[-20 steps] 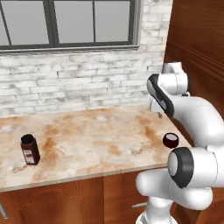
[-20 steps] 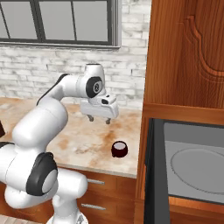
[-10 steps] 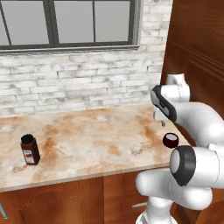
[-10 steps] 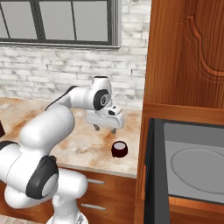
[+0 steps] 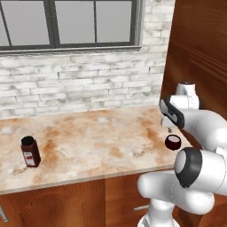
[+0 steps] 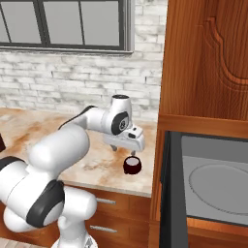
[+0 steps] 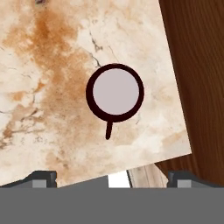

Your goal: Pick the mug from the counter and place it inside the microwave. Then close the microwave.

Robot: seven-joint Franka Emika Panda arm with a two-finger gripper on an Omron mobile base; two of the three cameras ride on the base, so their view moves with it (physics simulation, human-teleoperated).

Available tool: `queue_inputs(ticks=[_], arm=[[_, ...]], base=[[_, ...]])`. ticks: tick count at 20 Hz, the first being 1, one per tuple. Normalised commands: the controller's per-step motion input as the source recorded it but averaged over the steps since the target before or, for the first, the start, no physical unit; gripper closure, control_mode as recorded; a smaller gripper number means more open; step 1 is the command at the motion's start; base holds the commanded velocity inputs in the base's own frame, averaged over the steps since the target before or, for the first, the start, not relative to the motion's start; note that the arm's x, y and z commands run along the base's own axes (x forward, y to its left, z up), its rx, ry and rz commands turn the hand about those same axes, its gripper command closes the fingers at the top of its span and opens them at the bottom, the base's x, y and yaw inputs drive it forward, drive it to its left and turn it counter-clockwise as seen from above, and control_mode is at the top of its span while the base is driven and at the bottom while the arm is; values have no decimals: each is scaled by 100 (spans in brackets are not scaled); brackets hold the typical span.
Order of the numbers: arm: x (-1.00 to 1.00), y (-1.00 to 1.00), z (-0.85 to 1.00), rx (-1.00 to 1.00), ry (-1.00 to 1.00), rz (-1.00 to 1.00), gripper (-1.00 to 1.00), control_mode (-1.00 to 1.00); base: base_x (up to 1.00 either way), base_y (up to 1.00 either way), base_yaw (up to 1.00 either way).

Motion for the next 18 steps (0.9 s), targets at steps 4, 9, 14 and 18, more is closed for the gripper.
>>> queue_inputs(ticks=[4, 9, 14, 18], arm=[[1, -30, -17, 3, -3, 0, -100, -100], [5, -7, -27, 0, 0, 0, -100, -100], [0, 9, -4, 0, 0, 0, -100, -100], [-4, 31, -6, 0, 0, -3, -100, -100]], base=[[0, 0, 0], [0, 0, 0], [0, 0, 0], [0, 0, 0]])
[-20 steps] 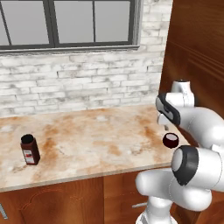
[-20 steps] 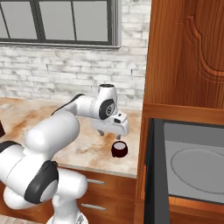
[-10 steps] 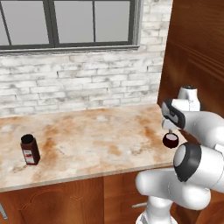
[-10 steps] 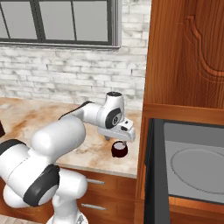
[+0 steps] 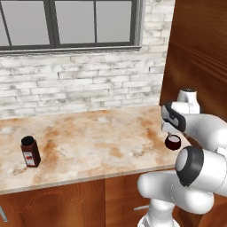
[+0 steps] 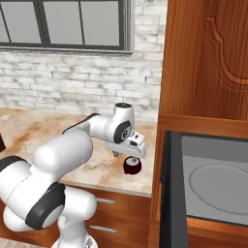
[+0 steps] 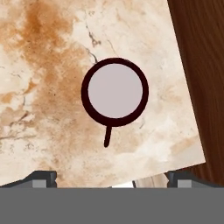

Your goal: Pick the mug from the counter and place it inside the microwave. Then close the microwave.

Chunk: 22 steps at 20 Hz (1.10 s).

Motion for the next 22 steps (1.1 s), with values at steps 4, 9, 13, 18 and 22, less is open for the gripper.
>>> queue_inputs(ticks=[4, 9, 13, 18, 22], arm=[[0, 25, -20, 0, 0, -6, -100, -100], [0, 0, -28, 0, 0, -12, -100, -100], [0, -8, -12, 0, 0, -13, -100, -100], [0, -16, -9, 0, 0, -9, -100, -100], [0, -10, -9, 0, 0, -2, -100, -100]], base=[[0, 0, 0], [0, 0, 0], [0, 0, 0], [0, 0, 0], [0, 0, 0]])
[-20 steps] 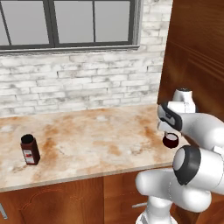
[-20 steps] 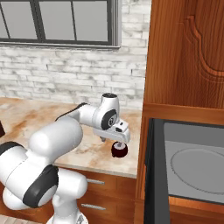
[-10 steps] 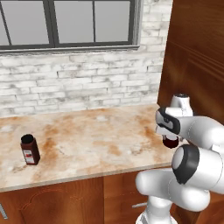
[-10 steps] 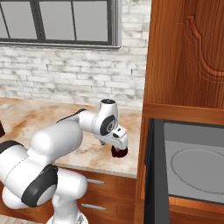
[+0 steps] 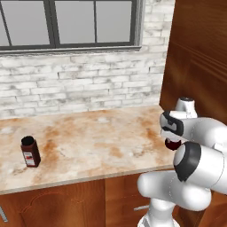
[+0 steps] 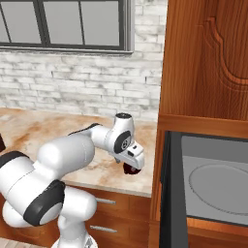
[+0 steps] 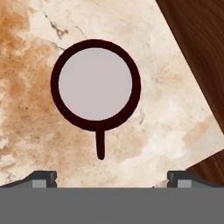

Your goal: Pick the mug from the counter and place it inside the microwave. Then close the microwave.

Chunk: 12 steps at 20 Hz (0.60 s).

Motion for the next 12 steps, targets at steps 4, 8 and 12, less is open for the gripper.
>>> queue_inputs(ticks=[4, 8, 12], arm=[[0, 0, -10, 0, 0, 0, -100, -100], [0, 0, -13, 0, 0, 0, -100, -100], [0, 0, -16, 0, 0, 0, -100, -100]], base=[[0, 0, 0], [0, 0, 0], [0, 0, 0]])
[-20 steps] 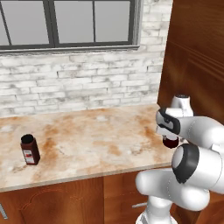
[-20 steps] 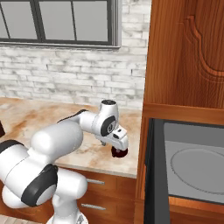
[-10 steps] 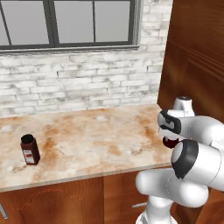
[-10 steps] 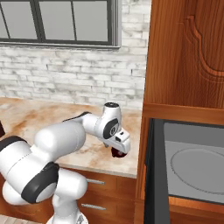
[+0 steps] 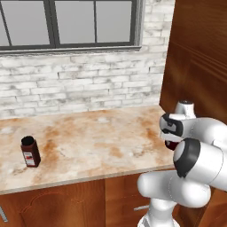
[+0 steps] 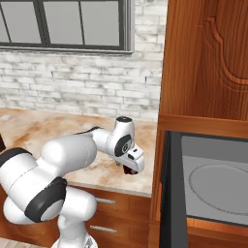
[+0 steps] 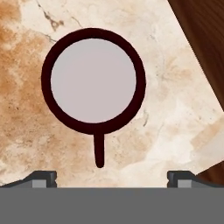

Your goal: Pick the mug from the counter and place it inside the microwave. Then close the microwave.

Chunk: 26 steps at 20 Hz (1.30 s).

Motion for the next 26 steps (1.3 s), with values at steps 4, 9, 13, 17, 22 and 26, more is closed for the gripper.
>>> queue_inputs(ticks=[4, 9, 13, 17, 22, 26], arm=[[0, 0, -17, 0, 0, 0, -100, -100], [2, 0, -4, 0, -3, 0, -100, -100], [15, 0, 0, 0, -2, 0, -100, -100], [6, 0, -2, 0, 0, 0, -100, -100], [2, 0, -7, 0, 0, 0, -100, -100], [3, 0, -7, 0, 0, 0, -100, -100]], base=[[0, 0, 0], [0, 0, 0], [0, 0, 0], [0, 0, 0], [0, 0, 0], [0, 0, 0]])
